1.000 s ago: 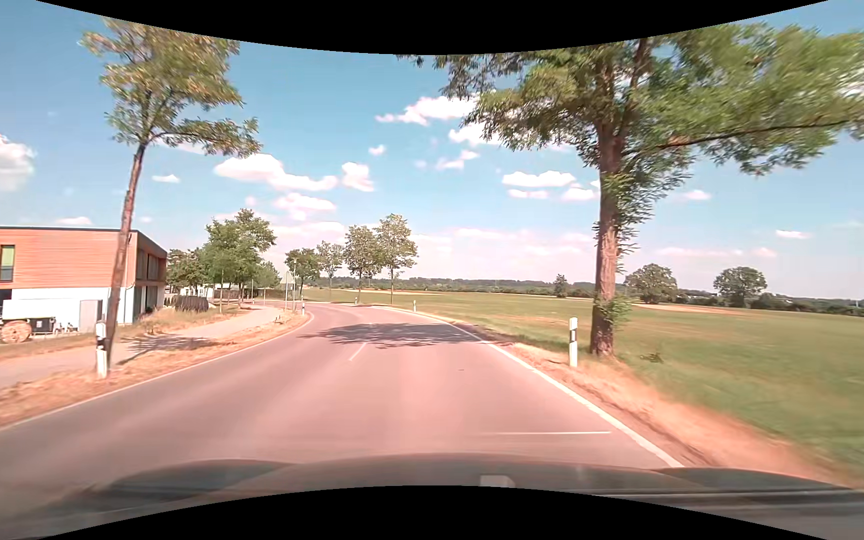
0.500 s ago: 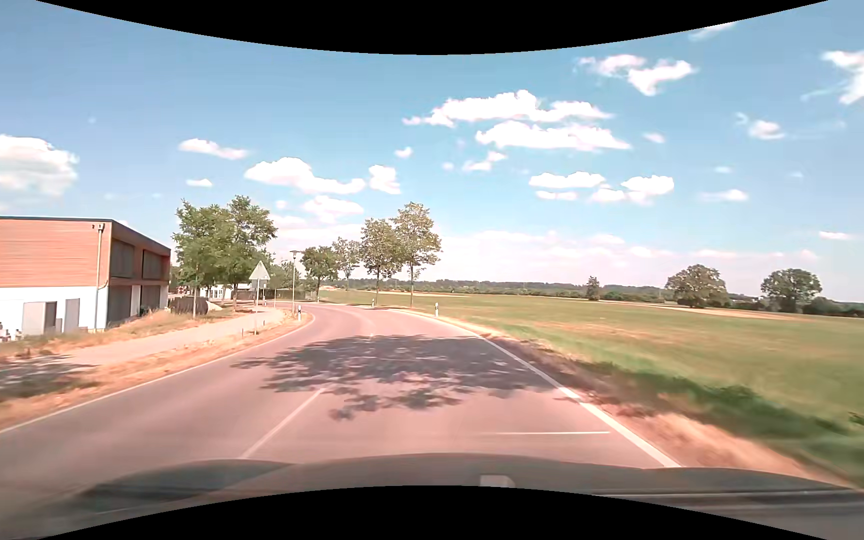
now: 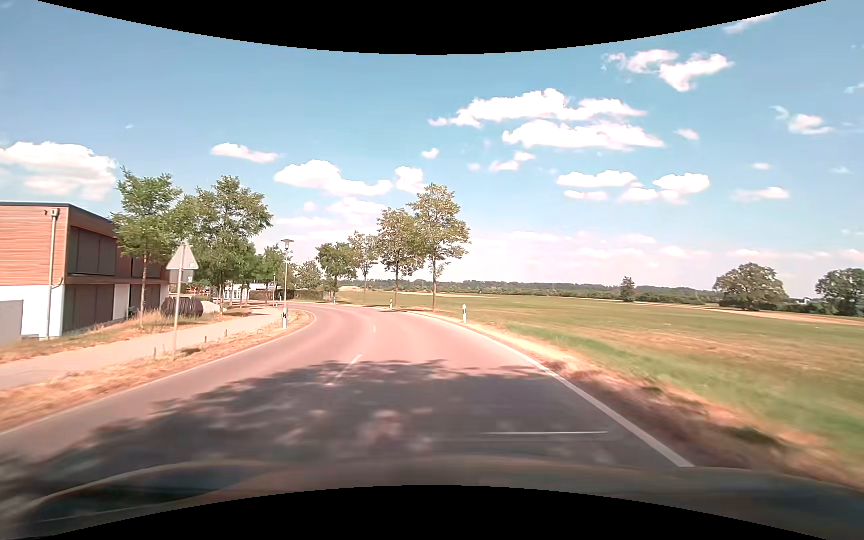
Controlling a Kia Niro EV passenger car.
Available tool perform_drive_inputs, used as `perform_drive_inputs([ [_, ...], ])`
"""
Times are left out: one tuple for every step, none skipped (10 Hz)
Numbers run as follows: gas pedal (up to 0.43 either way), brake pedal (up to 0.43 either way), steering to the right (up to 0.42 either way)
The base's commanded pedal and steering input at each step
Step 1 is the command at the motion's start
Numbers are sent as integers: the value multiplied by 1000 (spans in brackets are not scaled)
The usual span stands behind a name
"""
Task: Follow the waypoints while adhering to traffic rules and regulations
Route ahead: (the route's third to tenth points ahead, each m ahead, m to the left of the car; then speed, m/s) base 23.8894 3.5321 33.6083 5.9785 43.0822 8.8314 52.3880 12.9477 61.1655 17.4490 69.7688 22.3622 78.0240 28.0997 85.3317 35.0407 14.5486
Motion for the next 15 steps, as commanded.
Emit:
perform_drive_inputs([
  [130,0,-46],
  [130,0,-46],
  [130,0,-47],
  [130,0,-48],
  [130,0,-48],
  [130,0,-49],
  [130,0,-48],
  [130,0,-46],
  [130,0,-44],
  [130,0,-43],
  [130,0,-40],
  [130,0,-37],
  [130,0,-35],
  [130,0,-35],
  [130,0,-33],
])
